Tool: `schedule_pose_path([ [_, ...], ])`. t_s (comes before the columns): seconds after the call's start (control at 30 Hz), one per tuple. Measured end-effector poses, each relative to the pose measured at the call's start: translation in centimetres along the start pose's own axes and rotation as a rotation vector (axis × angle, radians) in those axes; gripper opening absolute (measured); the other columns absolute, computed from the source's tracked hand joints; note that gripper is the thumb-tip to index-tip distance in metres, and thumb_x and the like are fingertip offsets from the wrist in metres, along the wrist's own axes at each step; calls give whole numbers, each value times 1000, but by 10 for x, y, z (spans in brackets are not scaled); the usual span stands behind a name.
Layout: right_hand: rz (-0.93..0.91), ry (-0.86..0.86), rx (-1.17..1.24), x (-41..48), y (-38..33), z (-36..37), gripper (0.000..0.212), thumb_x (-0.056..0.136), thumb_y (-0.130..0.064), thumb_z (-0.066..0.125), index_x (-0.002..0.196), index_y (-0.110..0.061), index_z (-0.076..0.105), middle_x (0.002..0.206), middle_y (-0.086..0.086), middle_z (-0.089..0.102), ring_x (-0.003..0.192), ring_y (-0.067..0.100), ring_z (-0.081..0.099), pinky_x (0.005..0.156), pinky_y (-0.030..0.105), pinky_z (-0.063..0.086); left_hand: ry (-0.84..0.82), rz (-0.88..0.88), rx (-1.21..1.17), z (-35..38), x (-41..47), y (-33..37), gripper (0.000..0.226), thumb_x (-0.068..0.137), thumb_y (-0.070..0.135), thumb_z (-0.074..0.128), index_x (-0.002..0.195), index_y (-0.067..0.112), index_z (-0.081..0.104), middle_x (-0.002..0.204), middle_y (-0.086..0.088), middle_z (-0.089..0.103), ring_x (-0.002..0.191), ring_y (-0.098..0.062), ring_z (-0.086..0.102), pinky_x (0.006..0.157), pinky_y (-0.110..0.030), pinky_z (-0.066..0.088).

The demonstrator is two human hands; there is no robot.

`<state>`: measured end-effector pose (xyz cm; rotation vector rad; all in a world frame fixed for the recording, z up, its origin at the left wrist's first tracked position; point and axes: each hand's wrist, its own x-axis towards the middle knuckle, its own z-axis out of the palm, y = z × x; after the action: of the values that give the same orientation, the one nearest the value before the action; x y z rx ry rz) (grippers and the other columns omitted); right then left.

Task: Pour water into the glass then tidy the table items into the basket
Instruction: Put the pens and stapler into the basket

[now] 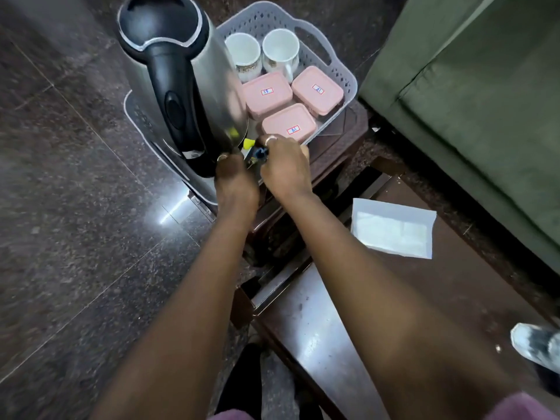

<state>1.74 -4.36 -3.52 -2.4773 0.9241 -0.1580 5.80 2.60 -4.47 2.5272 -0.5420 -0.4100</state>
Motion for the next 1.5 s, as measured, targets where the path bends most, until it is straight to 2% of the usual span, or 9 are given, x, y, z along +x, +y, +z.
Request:
schedule_pose_path([
  [0.2,70,-159,-142,11,-17,7,25,85,-8,43,101,-10,63,108,15,67,107,32,58,88,36,31,-94,-27,20,1,10,-3,24,93,15,43,102,-1,60,111,-26,61,105,-40,55,67,-29,27],
  [0.3,56,-106,-97,6,-15,5,22,84,-7,45,95,-7,64,101,17,68,102,35,58,88,37,32,-124,-40,-22,-1,9,-1,23,91,13,45,96,2,65,106,-25,65,95,-36,60,65,-27,28],
  [0.4,-13,19,17,-10,-6,5,26,84,-4,45,98,2,66,104,18,66,104,37,54,89,39,35,-14,-13,-37,1,2,0,20,89,12,45,93,7,64,102,-21,66,80,-28,55,59,-22,24],
  [0.53,-22,181,167,-42,13,-1,27,84,0,49,104,6,66,113,19,64,110,36,52,96,42,41,180,106,-131,15,-27,5,32,84,4,48,111,7,64,125,-14,60,110,-30,58,84,-27,39],
  [0.63,18,282,203,-69,38,-7,25,77,4,55,99,8,66,108,23,65,104,40,58,92,45,48,176,234,-260,31,-58,18,39,83,-3,46,118,4,62,131,-15,55,121,-24,52,100,-14,30],
  [0.93,415,359,201,-193,151,-26,29,84,-4,54,110,6,62,114,21,63,106,37,57,88,43,51,-262,559,-232,117,-168,68,39,84,-6,49,119,6,61,124,-15,60,114,-26,58,99,-14,31],
  [1.03,560,418,206,-244,188,-30,28,85,-4,54,109,7,62,112,22,63,103,37,58,84,41,53,-389,663,-207,145,-214,85,36,87,-1,53,120,10,61,121,-13,64,112,-24,60,101,-22,37],
  [1.37,1002,697,200,-419,291,-54,29,89,-13,48,107,4,63,115,22,60,106,36,55,88,27,37,-732,923,-108,232,-386,135,25,92,12,52,113,7,66,115,-8,68,107,-23,63,96,-31,47],
  [1.5,1127,802,189,-482,328,-63,26,91,-10,52,108,6,62,117,24,58,110,38,54,92,36,42,-882,1012,-96,262,-449,151,26,93,13,50,113,8,65,115,-8,68,108,-21,62,97,-28,45],
])
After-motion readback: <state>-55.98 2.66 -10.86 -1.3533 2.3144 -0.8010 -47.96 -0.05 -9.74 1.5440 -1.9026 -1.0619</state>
